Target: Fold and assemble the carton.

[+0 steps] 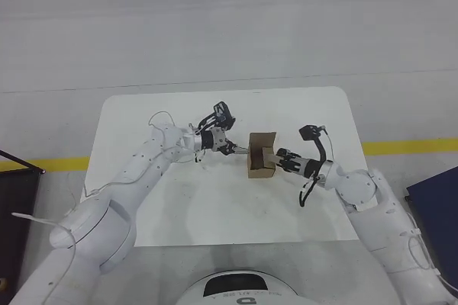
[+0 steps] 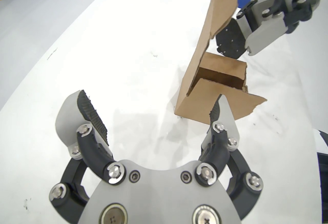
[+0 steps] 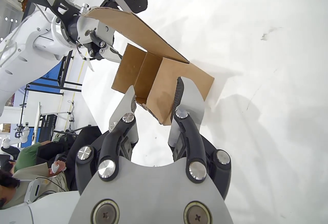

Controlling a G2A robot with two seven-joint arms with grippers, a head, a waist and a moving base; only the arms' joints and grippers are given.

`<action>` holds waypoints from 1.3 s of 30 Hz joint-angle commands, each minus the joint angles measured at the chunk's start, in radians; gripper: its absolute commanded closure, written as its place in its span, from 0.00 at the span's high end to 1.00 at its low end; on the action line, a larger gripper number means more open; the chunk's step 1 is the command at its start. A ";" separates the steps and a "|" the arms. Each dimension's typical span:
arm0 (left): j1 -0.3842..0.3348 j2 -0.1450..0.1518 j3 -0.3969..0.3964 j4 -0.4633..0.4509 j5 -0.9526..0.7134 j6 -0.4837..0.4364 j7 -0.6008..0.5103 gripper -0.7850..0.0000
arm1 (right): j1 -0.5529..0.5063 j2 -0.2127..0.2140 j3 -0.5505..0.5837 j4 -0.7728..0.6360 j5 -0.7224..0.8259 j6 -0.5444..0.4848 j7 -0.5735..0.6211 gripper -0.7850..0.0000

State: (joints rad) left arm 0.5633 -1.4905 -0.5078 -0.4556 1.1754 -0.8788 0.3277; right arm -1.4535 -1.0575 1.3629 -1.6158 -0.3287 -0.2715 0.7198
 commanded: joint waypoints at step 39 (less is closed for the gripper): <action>0.071 0.064 -0.205 -0.282 -0.069 0.129 -0.392 1.00 | -0.021 0.011 -0.035 -0.016 -0.270 -0.141 -0.168 0.73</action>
State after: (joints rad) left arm 0.6289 -1.4307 -0.7045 -0.7332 1.1022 -0.7554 -0.0727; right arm -1.4747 -1.0454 1.3307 -1.6309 -0.5912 -0.4168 0.5620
